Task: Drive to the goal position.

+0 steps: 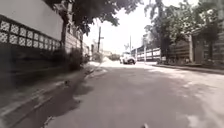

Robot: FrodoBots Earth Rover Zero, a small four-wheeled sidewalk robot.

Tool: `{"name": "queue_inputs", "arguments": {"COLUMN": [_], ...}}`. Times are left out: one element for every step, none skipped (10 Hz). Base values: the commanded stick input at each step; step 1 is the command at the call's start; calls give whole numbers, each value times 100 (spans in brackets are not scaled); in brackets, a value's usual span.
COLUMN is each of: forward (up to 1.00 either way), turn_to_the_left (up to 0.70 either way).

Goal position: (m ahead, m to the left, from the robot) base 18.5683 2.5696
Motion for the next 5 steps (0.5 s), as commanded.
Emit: {"name": "queue_inputs", "arguments": {"forward": [100, 100, 100, 100, 100], "turn_to_the_left": [0, 0, 0, 0, 1]}}
